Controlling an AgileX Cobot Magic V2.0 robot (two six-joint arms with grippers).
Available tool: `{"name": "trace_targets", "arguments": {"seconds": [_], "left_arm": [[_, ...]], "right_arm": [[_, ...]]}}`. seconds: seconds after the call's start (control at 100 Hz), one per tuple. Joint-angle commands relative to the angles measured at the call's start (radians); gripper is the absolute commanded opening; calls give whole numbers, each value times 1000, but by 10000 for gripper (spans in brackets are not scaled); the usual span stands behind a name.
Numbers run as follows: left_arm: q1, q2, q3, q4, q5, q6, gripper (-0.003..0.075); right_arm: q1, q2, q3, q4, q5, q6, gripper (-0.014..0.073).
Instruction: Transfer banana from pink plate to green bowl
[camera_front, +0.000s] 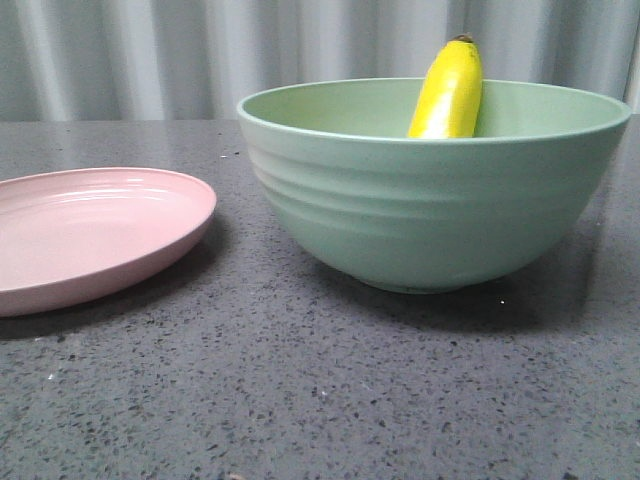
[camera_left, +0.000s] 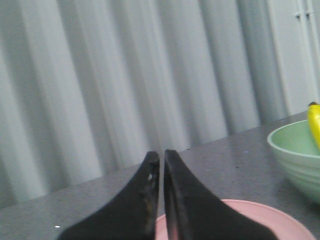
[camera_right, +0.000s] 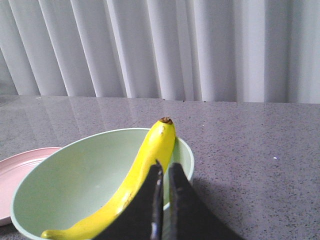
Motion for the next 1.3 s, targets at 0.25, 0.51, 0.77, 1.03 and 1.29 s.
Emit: {"name": "trace_targets", "arguments": {"seconds": [0.25,0.51,0.77,1.03,1.29], "left_arm": [[368,-6,38,284,-78,-431,-20],[555,-194,38,279,315,-431,-20],[615,-206,38,273,545,-459,-20],[615,-206,39,297,618,-465,-20],[615,-206,39,297,618,-465,-20]], "right_arm": [[-5,7,-26,-8,-70,-12,-71],[-5,7,-26,-8,-70,-12,-71],[-5,7,-26,-8,-70,-12,-71],[-5,7,-26,-8,-70,-12,-71],[-5,7,-26,-8,-70,-12,-71]]}}
